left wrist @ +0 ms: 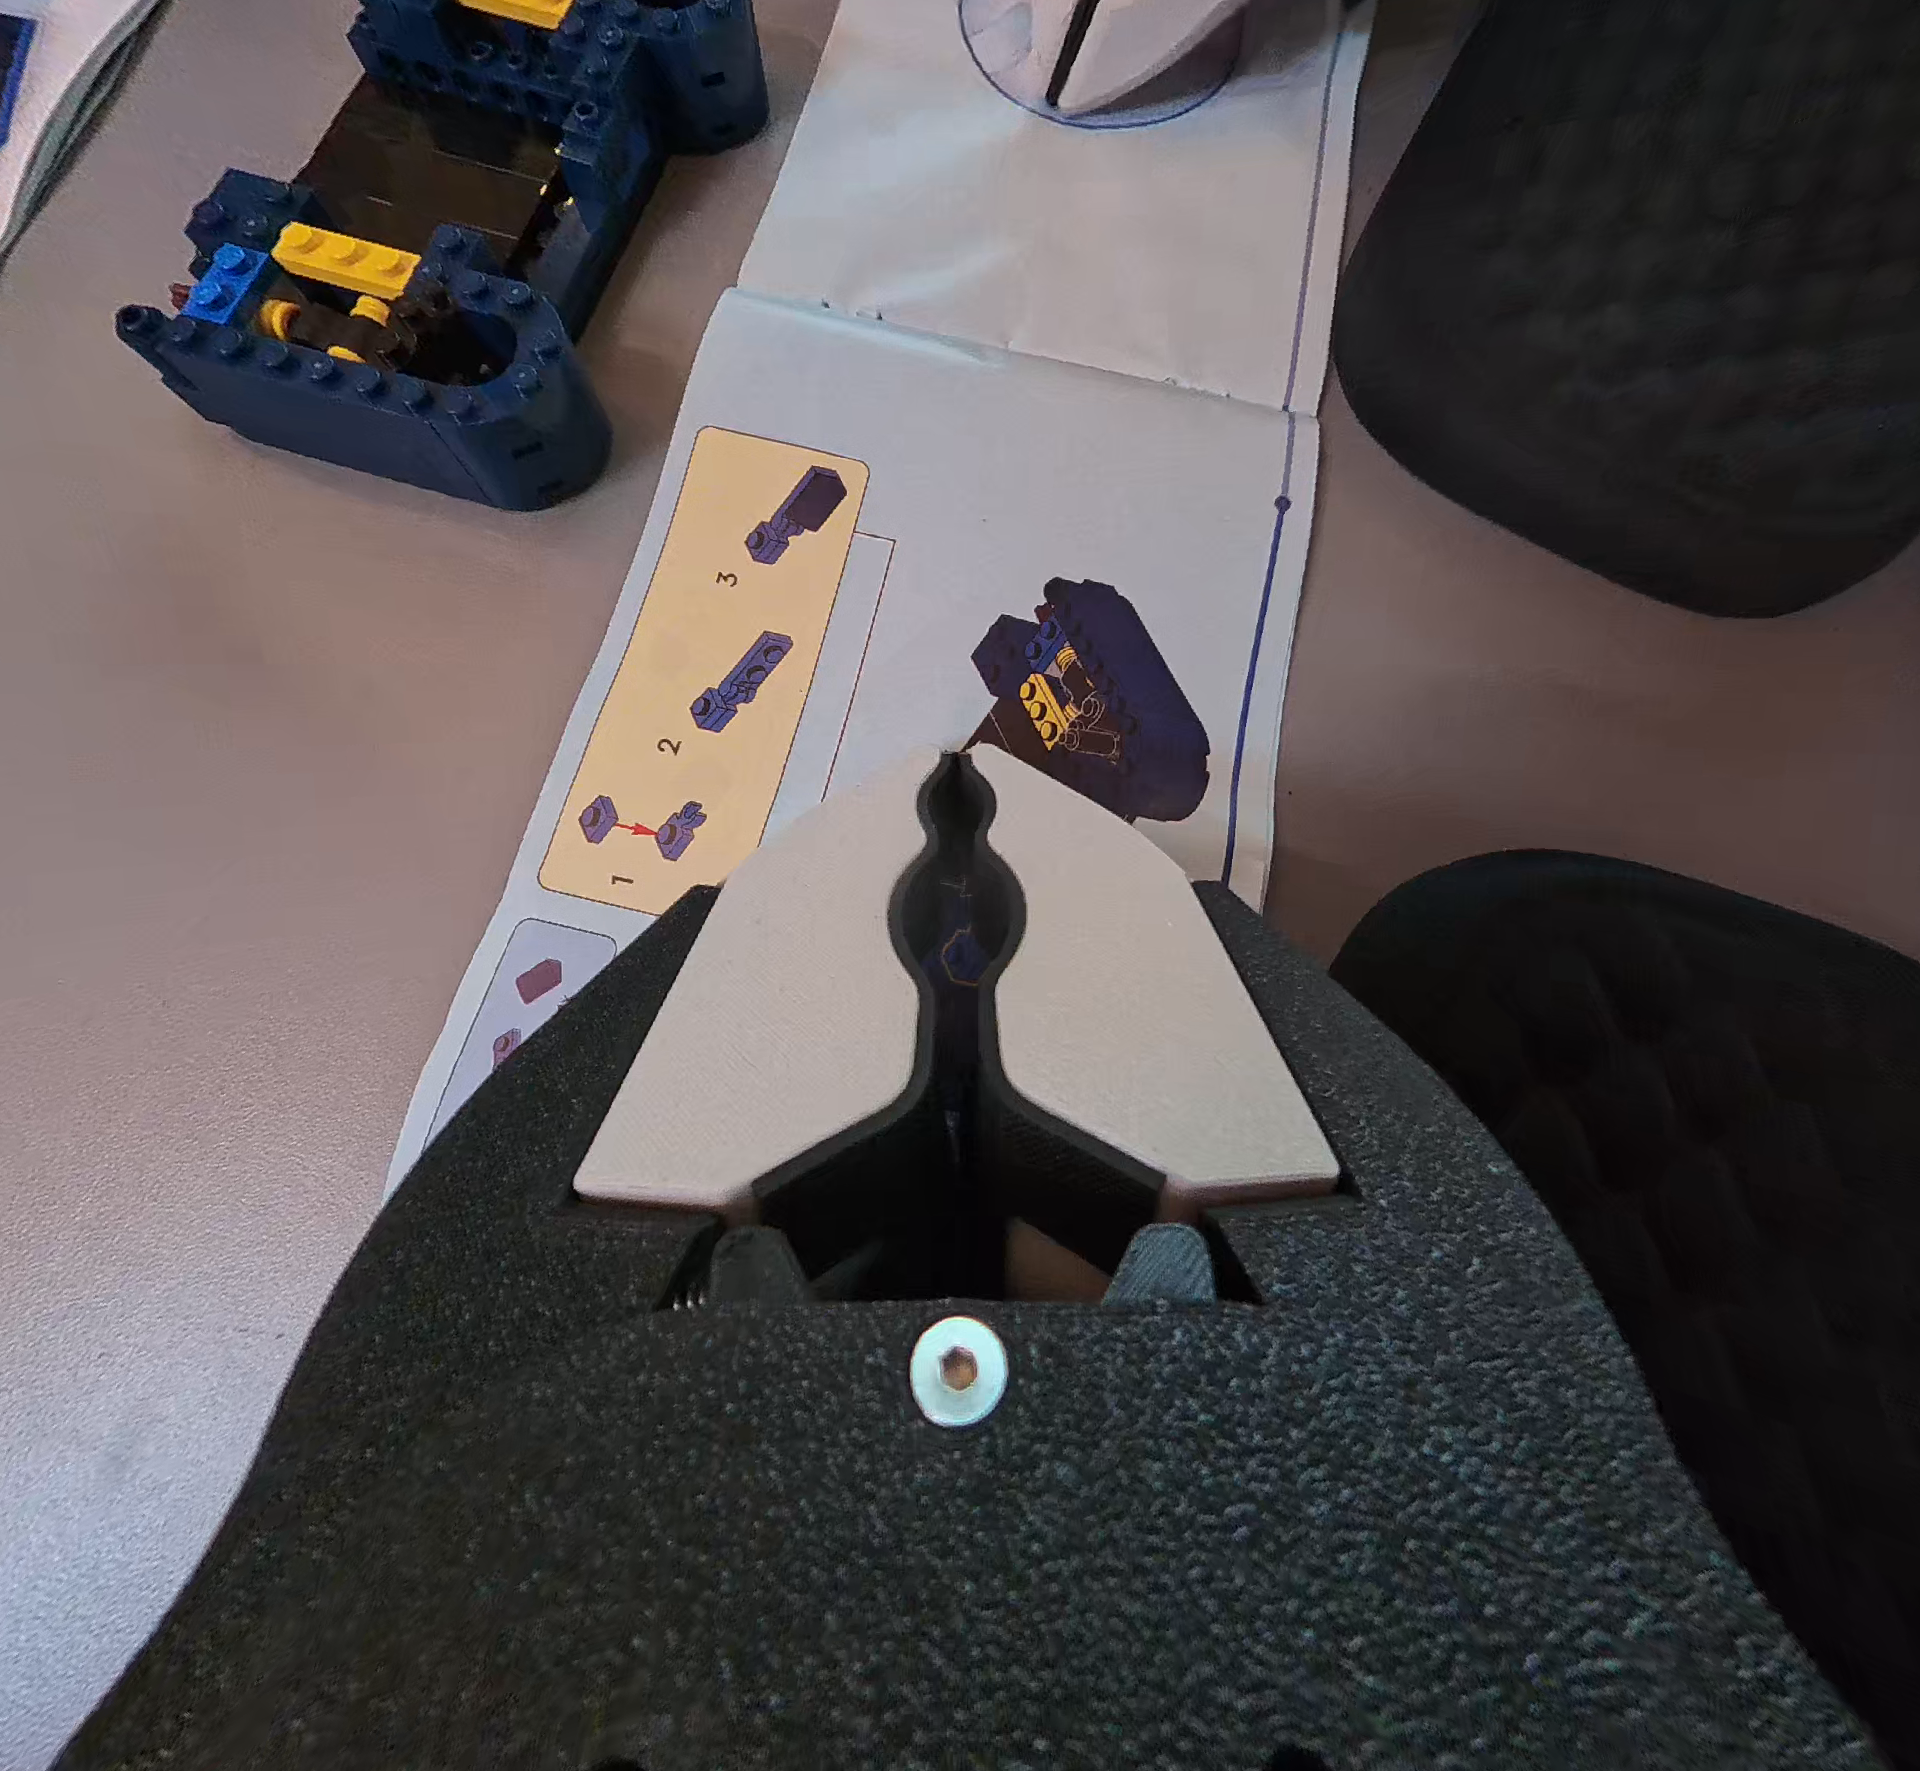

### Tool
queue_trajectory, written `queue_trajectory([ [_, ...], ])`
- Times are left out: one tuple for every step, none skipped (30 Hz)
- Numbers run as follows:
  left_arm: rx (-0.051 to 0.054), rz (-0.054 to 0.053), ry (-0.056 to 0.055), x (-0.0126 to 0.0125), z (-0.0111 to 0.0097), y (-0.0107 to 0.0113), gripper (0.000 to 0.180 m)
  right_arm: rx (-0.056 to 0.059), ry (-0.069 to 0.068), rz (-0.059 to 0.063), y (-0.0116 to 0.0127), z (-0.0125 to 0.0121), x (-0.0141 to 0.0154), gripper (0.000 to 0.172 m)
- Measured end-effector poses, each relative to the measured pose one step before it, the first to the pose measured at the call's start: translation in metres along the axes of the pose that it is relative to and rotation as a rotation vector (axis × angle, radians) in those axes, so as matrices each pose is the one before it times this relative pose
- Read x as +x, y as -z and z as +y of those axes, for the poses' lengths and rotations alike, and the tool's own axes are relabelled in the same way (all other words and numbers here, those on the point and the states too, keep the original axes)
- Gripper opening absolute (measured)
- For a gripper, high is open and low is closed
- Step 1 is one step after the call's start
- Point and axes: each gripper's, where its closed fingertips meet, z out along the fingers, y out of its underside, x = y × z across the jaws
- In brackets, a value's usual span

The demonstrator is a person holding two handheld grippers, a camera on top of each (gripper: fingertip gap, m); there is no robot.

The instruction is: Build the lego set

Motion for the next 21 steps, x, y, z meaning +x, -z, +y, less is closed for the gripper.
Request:
queue_trajectory([
  [0.0001,0.0013,0.0003,0.00014,0.00004,0.00006,0.0,-0.0664,0.0164,-0.0495,0.0011,-0.00056,-0.00256,0.002],
  [0.0,0.0005,0.0006,0.00003,-0.00004,-0.00003,0.0,-0.0066,0.0174,-0.0233,0.00057,-0.00953,-0.00134,0.002],
  [-0.0001,0.0011,0.0013,0.0,-0.00002,0.0,0.0,0.0904,0.0139,-0.0444,0.00067,-0.02269,-0.00688,0.0],
  [0.0,0.0013,0.0016,-0.00008,-0.00001,0.00002,0.0,0.1312,-0.0077,-0.096,-0.00149,-0.02783,-0.01443,0.0],
  [0.0,0.0012,0.0015,-0.00004,-0.00006,-0.00004,0.0,0.0975,-0.0423,-0.129,-0.00594,-0.02162,-0.01608,0.0],
  [0.0001,0.0007,0.0009,0.00002,0.0,0.00002,0.0,0.0329,-0.0738,-0.1261,-0.00948,-0.00996,-0.01166,0.0],
  [0.0001,-0.0007,-0.0008,0.00006,0.00009,-0.00007,0.0,-0.0147,-0.0832,-0.0916,-0.01023,0.00045,-0.00345,0.0],
  [0.0,-0.0025,-0.003,0.00002,-0.00013,-0.00005,0.0,-0.038,-0.0808,-0.0428,-0.00928,0.00744,0.00485,0.0],
  [0.0002,-0.0026,-0.0029,-0.00002,0.00014,-0.00003,0.0,-0.0535,-0.0629,0.0015,-0.00813,0.01237,0.01086,0.0],
  [0.0004,-0.0018,-0.0025,0.00003,0.0,-0.00001,0.0,-0.0582,-0.0485,0.0369,-0.00682,0.01399,0.01457,0.0],
  [0.0001,-0.0006,-0.0028,0.00019,0.00013,0.00011,0.0,0.0226,-0.0674,-0.0196,0.00099,-0.00331,0.0031,0.0],
  [-0.0004,-0.0019,-0.0024,-0.00001,0.00008,-0.00012,0.0,0.0412,-0.0407,0.0564,0.00402,-0.00487,0.01084,0.0],
  [-0.0001,-0.0002,0.0,-0.00003,0.00001,0.00001,0.0,0.0434,-0.0323,0.0634,0.0038,-0.00433,0.00974,0.0],
  [0.0001,0.0024,0.0029,0.00007,0.00002,-0.00009,0.0,0.0325,-0.0296,0.0463,0.00232,-0.00281,0.00651,0.0],
  [0.0001,0.0021,0.0026,-0.00005,0.00007,-0.00003,0.0,0.0326,-0.0229,0.0506,0.00214,-0.0031,0.00652,0.0],
  [0.0,0.0013,0.0019,-0.00006,0.00006,-0.00005,0.0,0.0319,-0.0177,0.0552,0.00253,-0.00322,0.00714,0.0],
  [-0.0001,0.0012,0.0015,0.00004,0.00006,-0.00007,0.0,0.0292,-0.0191,0.0477,0.00276,-0.00307,0.00696,0.0],
  [0.0,0.0012,0.0005,0.00011,0.00003,-0.0001,0.0,0.0327,-0.0291,0.0505,0.00317,-0.00351,0.00841,0.0],
  [0.0,0.0017,0.0004,0.00019,0.00013,0.0,0.0,0.0399,-0.0386,0.0878,0.00506,-0.0042,0.01404,0.0],
  [0.0001,0.0016,0.0002,0.00022,0.00006,-0.00008,0.0,0.0679,-0.0169,0.0419,0.00709,-0.00816,0.00852,0.0],
  [0.0003,-0.0004,-0.0003,0.00001,0.0,0.00001,0.0,0.1402,0.0263,-0.0791,0.0128,-0.01783,-0.00863,0.0],
])
